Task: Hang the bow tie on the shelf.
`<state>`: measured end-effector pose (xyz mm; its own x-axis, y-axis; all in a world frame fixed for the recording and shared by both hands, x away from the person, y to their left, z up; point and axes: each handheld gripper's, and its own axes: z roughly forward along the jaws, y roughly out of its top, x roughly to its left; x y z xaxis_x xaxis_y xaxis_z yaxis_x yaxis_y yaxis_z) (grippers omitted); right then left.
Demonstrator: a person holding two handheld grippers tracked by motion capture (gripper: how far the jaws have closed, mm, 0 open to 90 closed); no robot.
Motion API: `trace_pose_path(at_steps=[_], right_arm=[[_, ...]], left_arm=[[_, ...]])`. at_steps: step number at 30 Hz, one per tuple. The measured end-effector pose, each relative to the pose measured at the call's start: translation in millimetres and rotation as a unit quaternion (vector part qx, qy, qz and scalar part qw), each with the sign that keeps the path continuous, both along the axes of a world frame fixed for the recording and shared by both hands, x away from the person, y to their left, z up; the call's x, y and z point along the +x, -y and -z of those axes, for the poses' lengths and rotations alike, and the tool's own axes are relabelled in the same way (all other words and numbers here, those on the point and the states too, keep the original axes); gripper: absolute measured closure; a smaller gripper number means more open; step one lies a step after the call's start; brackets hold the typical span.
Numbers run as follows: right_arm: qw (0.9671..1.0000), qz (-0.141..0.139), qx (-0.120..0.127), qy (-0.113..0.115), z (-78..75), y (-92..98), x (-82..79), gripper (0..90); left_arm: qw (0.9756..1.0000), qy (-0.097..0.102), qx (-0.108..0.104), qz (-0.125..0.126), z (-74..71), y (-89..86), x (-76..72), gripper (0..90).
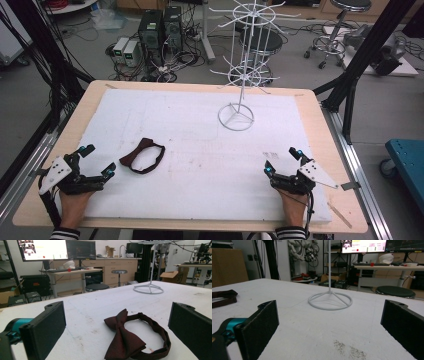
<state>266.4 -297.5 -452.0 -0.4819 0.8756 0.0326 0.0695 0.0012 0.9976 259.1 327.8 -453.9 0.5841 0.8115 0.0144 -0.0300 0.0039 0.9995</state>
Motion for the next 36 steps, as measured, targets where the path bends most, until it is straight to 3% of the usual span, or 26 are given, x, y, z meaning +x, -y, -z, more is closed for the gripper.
trace_pose_path(at_steps=[16,26,36], right_arm=[[1.0000,-0.002,0.003,-0.003,-0.1,0.7,0.4,0.9],[0.9999,-0.001,-0.004,-0.014,-1.0,-0.1,4.2,0.8],[0.9998,0.000,-0.004,-0.021,-1.1,-1.0,3.8,0.8]], left_arm=[[1.0000,-0.006,0.001,-0.001,-0.7,-0.2,1.1,1.7],[0.9998,-0.016,0.012,0.007,-5.8,-2.9,0.1,1.7],[0.9977,-0.039,0.049,0.026,-28.2,-9.9,5.9,1.8]])
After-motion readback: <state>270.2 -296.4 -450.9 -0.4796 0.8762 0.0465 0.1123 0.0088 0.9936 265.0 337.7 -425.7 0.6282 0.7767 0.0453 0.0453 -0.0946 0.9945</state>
